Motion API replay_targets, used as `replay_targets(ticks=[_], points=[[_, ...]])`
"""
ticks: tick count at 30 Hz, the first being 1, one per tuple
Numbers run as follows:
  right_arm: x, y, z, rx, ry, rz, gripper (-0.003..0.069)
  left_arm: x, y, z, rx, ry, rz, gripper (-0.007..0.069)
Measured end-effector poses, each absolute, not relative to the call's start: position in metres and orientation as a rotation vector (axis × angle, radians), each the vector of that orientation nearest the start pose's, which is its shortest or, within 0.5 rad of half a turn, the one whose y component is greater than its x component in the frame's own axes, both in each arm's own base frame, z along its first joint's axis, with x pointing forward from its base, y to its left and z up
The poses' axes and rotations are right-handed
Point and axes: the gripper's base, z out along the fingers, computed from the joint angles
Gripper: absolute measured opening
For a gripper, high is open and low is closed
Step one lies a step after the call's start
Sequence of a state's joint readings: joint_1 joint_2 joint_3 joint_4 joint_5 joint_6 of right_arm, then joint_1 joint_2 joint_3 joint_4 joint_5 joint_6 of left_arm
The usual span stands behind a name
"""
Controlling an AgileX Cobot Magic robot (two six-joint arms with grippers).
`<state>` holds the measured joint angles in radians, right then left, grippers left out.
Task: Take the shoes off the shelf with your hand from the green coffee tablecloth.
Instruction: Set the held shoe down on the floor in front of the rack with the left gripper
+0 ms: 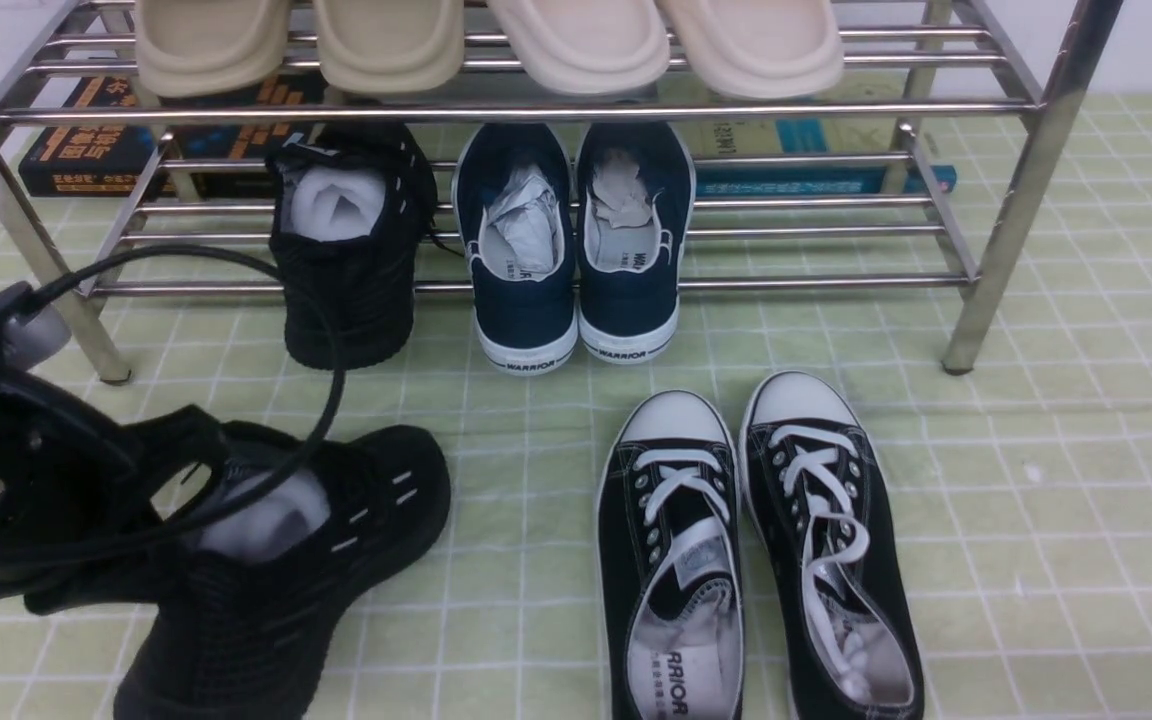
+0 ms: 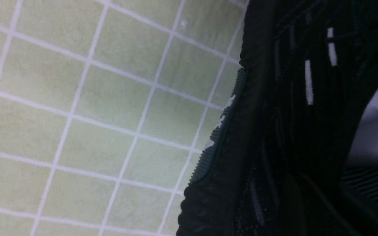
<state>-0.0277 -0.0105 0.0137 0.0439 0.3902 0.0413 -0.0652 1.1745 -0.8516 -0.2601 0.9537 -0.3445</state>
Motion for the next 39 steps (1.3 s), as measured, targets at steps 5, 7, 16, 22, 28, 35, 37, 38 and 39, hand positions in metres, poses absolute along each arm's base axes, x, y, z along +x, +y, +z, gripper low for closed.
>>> replay_targets(ticks=[5, 7, 16, 22, 28, 35, 37, 38, 39], points=[[0.052, 0.0, 0.174, 0.091, 1.875, 0.053, 0.0237, 0.211, -0.032, 0.279, -0.57, 2.699, -0.448, 0.0037], [0.052, 0.0, 0.174, 0.091, 1.875, 0.053, 0.0237, 0.212, -0.032, 0.274, -0.609, 2.665, -0.453, 0.0041], [0.052, 0.0, 0.174, 0.091, 1.875, 0.052, 0.0237, 0.203, -0.029, 0.23, -0.732, 2.599, -0.469, 0.0048], [0.052, 0.0, 0.174, 0.091, 1.875, 0.052, 0.0237, 0.197, -0.031, 0.221, -0.72, 2.634, -0.489, 0.006], [0.052, 0.0, 0.174, 0.09, 1.875, 0.052, 0.0237, 0.195, -0.034, 0.22, -0.629, 2.677, -0.508, 0.013], [0.052, 0.0, 0.174, 0.09, 1.875, 0.052, 0.0237, 0.194, -0.037, 0.223, -0.581, 2.703, -0.545, 0.0344], [0.052, 0.0, 0.174, 0.09, 1.875, 0.052, 0.0237, 0.196, -0.038, 0.231, -0.552, 2.709, -0.547, 0.0391], [0.052, 0.0, 0.174, 0.09, 1.875, 0.052, 0.0237, 0.199, -0.038, 0.24, -0.52, 2.712, -0.539, 0.0412], [0.052, 0.0, 0.174, 0.09, 1.875, 0.052, 0.0237, 0.204, -0.037, 0.252, -0.478, 2.702, -0.52, 0.042]])
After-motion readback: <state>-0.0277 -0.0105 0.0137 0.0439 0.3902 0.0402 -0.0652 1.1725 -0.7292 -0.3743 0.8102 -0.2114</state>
